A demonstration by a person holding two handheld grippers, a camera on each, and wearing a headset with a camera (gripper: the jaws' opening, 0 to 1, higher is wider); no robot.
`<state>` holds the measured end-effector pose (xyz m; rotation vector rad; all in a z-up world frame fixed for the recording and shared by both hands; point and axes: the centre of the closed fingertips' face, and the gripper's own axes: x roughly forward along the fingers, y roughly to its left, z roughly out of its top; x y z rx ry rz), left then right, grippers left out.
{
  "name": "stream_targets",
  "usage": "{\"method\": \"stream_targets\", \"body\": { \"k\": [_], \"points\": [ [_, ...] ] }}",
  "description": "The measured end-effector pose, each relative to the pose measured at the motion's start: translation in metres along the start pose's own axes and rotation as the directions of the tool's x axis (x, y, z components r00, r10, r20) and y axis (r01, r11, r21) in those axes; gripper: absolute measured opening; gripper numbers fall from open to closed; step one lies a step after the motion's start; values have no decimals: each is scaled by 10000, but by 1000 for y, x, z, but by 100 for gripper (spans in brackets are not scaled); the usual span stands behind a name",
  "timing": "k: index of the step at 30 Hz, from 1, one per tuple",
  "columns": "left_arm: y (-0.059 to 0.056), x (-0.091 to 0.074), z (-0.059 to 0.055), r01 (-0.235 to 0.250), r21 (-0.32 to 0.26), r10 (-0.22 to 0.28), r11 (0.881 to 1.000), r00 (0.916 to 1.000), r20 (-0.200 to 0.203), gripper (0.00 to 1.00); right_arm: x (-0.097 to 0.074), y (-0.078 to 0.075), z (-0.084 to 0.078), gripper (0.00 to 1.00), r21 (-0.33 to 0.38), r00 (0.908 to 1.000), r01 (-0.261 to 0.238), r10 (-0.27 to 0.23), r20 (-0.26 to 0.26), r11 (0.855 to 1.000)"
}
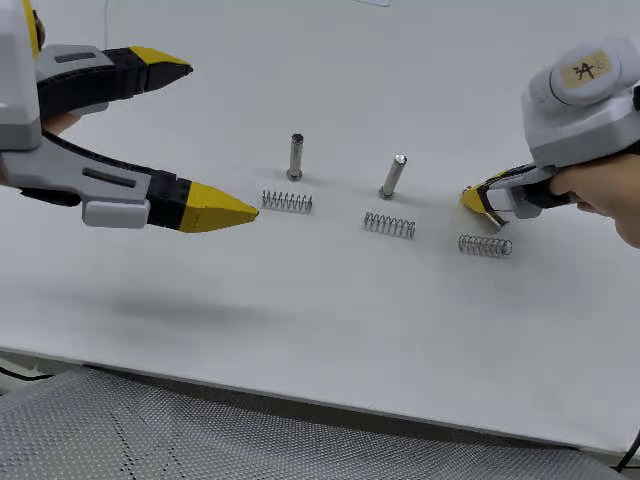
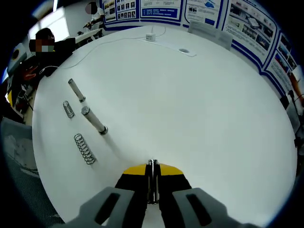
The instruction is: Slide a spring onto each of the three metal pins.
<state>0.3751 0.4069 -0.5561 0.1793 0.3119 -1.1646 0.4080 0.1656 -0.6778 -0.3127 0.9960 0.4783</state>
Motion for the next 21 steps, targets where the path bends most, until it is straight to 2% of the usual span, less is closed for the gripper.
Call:
{"method": "stream_targets", "body": {
  "k": [21],
  "points": [
    [0,-1,1,-37,38,37,10000,10000,-57,98,-3,-4,-2,8,338,9993,-63,51,376,9994]
  ]
}}
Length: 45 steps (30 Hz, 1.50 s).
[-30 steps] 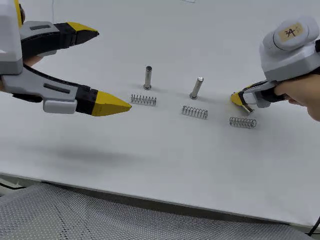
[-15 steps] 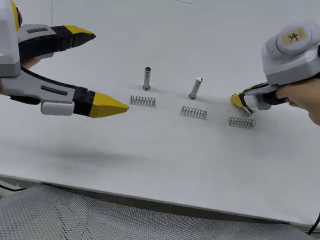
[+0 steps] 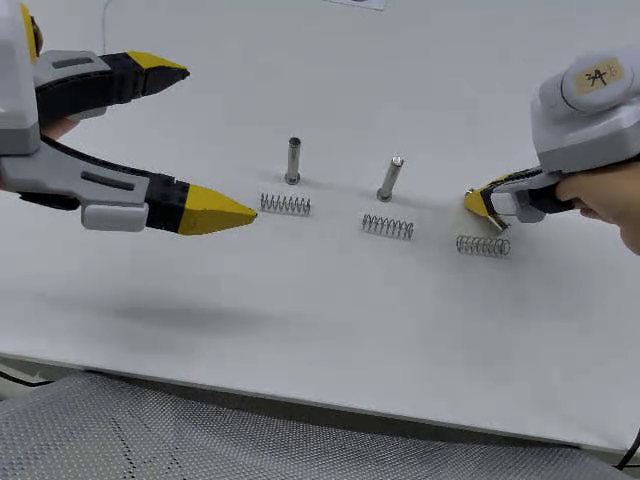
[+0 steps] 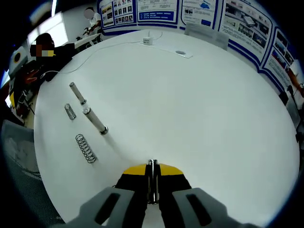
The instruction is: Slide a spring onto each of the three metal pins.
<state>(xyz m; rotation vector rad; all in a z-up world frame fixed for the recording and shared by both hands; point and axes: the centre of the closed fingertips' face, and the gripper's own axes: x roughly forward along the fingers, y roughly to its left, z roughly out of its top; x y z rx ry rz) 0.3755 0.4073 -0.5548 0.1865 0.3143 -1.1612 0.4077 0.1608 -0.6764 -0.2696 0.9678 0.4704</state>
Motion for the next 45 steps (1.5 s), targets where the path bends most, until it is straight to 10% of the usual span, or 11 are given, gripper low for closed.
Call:
{"method": "stream_targets", "body": {
  "k": [45],
  "points": [
    [-1,-3,6,-170,-51,171,9998,9996,220,98,-18,0,9,8,63,9965,117,-121,832,9999]
  ]
}}
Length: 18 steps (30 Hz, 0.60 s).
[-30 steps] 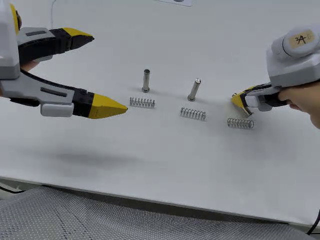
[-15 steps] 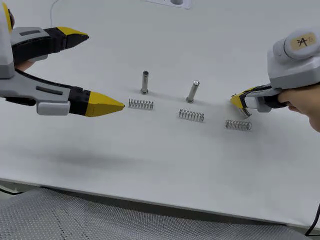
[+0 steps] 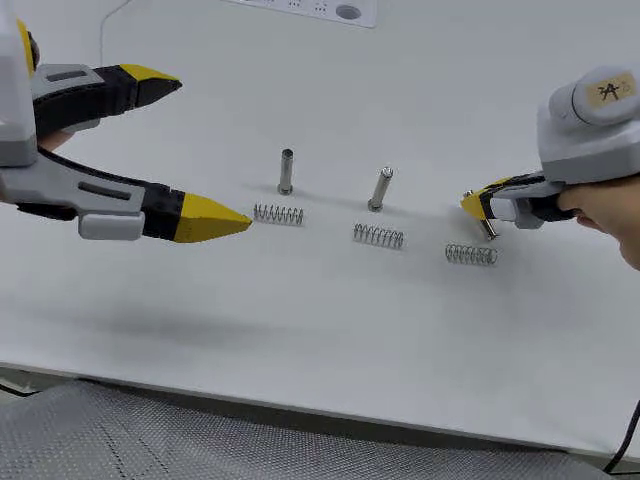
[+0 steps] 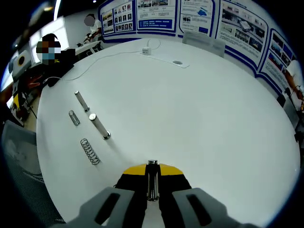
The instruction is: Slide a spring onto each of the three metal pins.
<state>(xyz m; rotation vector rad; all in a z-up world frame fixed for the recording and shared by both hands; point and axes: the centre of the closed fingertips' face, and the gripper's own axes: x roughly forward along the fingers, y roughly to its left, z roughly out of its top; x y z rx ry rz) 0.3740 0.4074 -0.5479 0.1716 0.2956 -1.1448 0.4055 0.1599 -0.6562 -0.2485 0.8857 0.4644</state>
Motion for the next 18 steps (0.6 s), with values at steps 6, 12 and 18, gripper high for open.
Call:
{"method": "stream_targets", "body": {
  "k": [6,12,18],
  "points": [
    [1,0,-1,-36,20,36,10000,10000,-64,98,-2,-2,2,8,80,9999,53,-54,128,10000],
    [0,0,-1,-11,99,12,10000,9999,-121,98,-3,0,3,8,33,9997,39,-40,234,10000],
    [-1,-1,0,-27,141,29,9999,9999,-126,98,-6,2,6,8,-51,9994,21,-19,353,10000]
  ]
}}
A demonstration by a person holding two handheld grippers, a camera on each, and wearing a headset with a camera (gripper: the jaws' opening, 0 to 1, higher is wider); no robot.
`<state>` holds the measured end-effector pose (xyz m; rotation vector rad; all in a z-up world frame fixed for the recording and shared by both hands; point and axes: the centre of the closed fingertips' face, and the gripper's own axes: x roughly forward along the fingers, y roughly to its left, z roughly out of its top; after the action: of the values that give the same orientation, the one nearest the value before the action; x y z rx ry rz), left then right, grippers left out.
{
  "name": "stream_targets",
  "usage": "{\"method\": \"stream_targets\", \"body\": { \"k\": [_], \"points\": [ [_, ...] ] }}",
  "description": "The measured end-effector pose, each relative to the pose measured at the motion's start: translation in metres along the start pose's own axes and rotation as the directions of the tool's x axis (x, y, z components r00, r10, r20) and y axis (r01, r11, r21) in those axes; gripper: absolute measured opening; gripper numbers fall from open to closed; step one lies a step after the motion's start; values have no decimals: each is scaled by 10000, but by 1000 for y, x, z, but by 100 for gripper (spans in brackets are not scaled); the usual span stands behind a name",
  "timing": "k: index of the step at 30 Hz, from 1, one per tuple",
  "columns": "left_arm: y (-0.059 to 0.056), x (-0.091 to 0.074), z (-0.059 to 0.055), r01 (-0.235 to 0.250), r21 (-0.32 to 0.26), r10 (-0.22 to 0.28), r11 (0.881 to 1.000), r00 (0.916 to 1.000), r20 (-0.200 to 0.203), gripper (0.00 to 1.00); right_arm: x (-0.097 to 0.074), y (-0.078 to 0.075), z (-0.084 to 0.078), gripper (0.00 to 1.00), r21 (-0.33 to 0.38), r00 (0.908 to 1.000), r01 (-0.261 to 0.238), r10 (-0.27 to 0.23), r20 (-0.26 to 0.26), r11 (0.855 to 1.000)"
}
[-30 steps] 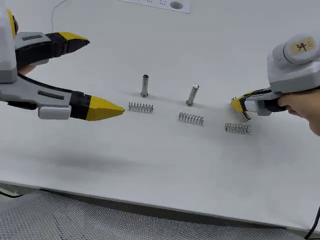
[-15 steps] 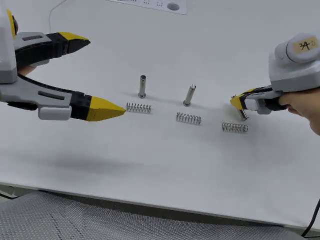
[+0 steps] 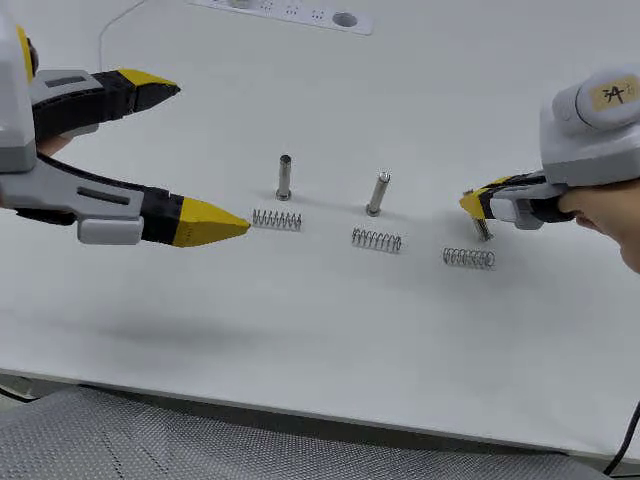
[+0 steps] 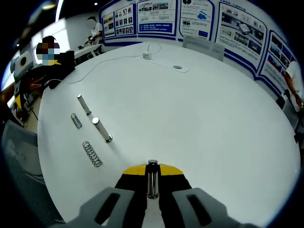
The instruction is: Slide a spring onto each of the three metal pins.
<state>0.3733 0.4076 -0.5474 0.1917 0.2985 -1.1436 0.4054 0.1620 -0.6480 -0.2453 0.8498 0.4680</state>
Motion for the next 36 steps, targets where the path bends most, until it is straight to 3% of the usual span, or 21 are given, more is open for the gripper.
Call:
{"method": "stream_targets", "body": {
  "k": [9,16,36],
  "points": [
    [-3,1,-2,10,-8,-10,10000,9999,-105,98,-2,-2,3,8,-15,9997,18,-18,263,10000],
    [-5,0,5,39,120,-39,9999,10000,12,98,-5,-2,3,8,-105,9994,4,0,360,9999],
    [-8,-1,6,14,176,-13,9998,10000,-56,98,-7,-3,8,8,-149,9954,151,-136,950,9998]
  ]
}}
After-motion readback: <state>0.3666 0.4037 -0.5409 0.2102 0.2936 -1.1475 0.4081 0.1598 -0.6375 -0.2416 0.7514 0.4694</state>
